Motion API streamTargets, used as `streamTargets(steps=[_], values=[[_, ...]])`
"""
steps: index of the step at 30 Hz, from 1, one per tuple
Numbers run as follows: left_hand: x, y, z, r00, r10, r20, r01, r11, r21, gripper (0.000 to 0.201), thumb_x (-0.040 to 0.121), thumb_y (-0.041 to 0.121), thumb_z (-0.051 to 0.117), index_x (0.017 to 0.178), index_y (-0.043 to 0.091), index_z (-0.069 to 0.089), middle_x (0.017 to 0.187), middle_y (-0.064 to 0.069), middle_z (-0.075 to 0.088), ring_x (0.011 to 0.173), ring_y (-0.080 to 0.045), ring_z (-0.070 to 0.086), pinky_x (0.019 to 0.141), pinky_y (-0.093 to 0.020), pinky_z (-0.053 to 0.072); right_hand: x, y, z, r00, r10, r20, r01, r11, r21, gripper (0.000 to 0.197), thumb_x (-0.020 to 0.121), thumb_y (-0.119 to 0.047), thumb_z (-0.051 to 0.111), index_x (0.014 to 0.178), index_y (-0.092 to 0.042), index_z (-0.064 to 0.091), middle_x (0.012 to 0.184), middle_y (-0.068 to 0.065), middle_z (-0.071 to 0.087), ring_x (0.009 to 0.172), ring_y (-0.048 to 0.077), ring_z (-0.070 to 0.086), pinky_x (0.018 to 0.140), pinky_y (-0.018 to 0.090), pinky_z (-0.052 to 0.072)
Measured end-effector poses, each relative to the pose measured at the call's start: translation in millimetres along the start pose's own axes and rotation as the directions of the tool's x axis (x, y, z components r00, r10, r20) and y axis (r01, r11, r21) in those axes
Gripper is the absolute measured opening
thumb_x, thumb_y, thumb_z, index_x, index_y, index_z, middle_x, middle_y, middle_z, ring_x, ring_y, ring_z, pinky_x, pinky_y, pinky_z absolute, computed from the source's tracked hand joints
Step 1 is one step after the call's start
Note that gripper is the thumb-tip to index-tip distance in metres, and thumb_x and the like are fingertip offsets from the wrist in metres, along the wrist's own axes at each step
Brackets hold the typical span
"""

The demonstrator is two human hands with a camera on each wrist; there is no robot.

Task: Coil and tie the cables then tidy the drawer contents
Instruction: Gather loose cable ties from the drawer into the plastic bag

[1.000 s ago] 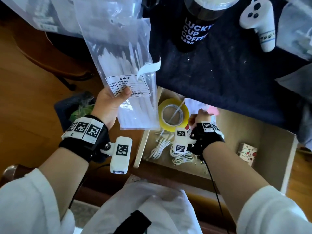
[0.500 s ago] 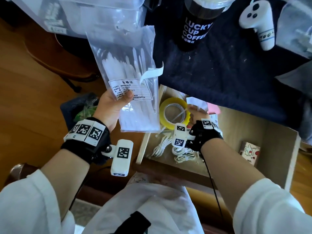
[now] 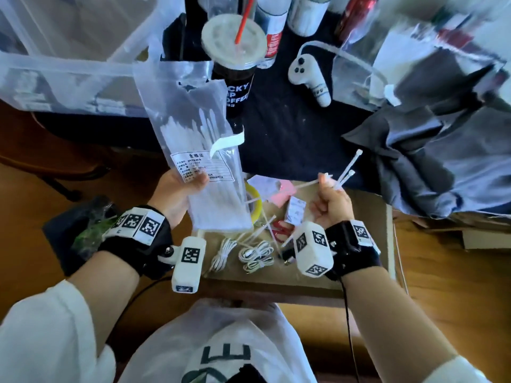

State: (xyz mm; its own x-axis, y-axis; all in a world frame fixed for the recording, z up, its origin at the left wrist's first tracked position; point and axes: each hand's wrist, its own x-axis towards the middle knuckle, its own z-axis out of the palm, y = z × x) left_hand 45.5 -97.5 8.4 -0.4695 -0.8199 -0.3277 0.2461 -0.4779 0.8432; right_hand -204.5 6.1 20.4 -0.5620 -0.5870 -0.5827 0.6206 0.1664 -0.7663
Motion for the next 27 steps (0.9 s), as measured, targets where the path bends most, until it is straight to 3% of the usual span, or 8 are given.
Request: streamTargets(steps=[3,5,9,15,19,21,23,27], values=[[-0.3,-0.5,13.0,0.986,-0.048,0.161,0.060,0.996,-0.066,0.048,0.026,0.048,0.094,0.058,0.019,0.072,0.070,0.006,0.070,0.072,-0.010,0.069,0.065,-0.028,0.056,-3.9,-26.2,-0.6,0.996,-0.086,-0.004,0.086,0.994,0.074,0.024,0.096,-0.014,0.048,0.073,-0.022,0.048,0.043,-0.011,0.041,0.031,0.001,0.025,0.032,0.012,0.020],[0.1,-3.3,21.4,0.974,-0.081,0.212,0.107,0.988,-0.112,0.046,0.025,0.046,0.094,0.053,0.018,0.071,0.066,0.003,0.070,0.070,-0.010,0.070,0.062,-0.025,0.056,-9.5,-36.5,1.6,0.989,-0.146,0.030,0.143,0.985,0.097,0.026,0.097,-0.015,0.046,0.072,-0.021,0.048,0.048,-0.010,0.049,0.031,0.001,0.026,0.031,0.012,0.021],[7.7,-4.1,38.6,0.966,-0.133,0.223,0.167,0.975,-0.144,0.061,0.028,0.042,0.095,0.078,0.014,0.076,0.085,-0.006,0.073,0.080,-0.018,0.071,0.068,-0.030,0.057,-18.2,-38.6,5.3,0.963,-0.224,0.149,0.213,0.973,0.088,0.027,0.096,-0.009,0.044,0.070,-0.014,0.047,0.052,-0.008,0.053,0.031,0.001,0.024,0.033,0.012,0.017],[19.4,5.8,51.3,0.973,-0.163,0.165,0.178,0.981,-0.079,0.096,0.033,0.053,0.091,0.109,0.004,0.062,0.100,-0.013,0.072,0.091,-0.024,0.069,0.073,-0.033,0.058,-32.6,-37.8,2.3,0.934,-0.280,0.223,0.259,0.958,0.120,0.023,0.092,-0.005,0.044,0.071,-0.011,0.048,0.058,-0.003,0.058,0.031,0.003,0.024,0.035,0.011,0.016],[24.1,7.5,53.4,0.981,-0.157,0.117,0.168,0.982,-0.089,0.086,0.034,0.049,0.093,0.104,0.007,0.065,0.100,-0.009,0.072,0.091,-0.020,0.070,0.075,-0.031,0.058,-34.9,-46.4,-0.1,0.941,-0.097,0.323,0.077,0.994,0.074,0.010,0.069,-0.013,0.055,0.061,-0.013,0.048,0.048,-0.002,0.046,0.034,0.007,0.021,0.039,0.018,0.009],[25.6,10.4,53.5,0.985,-0.150,0.081,0.156,0.985,-0.076,0.066,0.051,0.043,0.087,0.103,0.008,0.065,0.098,-0.005,0.073,0.094,-0.020,0.068,0.082,-0.031,0.056,-36.9,-49.6,-3.6,0.915,0.007,0.403,-0.017,1.000,0.023,0.009,0.064,-0.018,0.058,0.057,-0.013,0.057,0.045,-0.001,0.040,0.034,0.008,0.021,0.042,0.018,0.009],[25.1,14.9,52.2,0.988,-0.146,0.059,0.148,0.988,-0.043,0.041,0.068,0.034,0.070,0.099,0.008,0.067,0.094,-0.005,0.074,0.093,-0.020,0.068,0.084,-0.032,0.055,-37.5,-50.4,-9.8,0.901,0.027,0.432,-0.052,0.998,0.047,0.034,0.072,-0.045,0.055,0.062,-0.014,0.063,0.045,0.000,0.037,0.032,0.008,0.022,0.042,0.016,0.010],[24.8,17.7,49.1,0.988,-0.128,0.084,0.125,0.992,0.031,0.054,0.048,0.046,0.088,0.084,0.007,0.075,0.093,-0.007,0.074,0.085,-0.019,0.071,0.073,-0.031,0.056,-28.9,-50.2,-14.2,0.930,0.010,0.368,-0.032,0.998,0.054,0.041,0.078,-0.051,0.044,0.061,-0.017,0.059,0.046,-0.002,0.040,0.029,0.005,0.023,0.037,0.015,0.012]])
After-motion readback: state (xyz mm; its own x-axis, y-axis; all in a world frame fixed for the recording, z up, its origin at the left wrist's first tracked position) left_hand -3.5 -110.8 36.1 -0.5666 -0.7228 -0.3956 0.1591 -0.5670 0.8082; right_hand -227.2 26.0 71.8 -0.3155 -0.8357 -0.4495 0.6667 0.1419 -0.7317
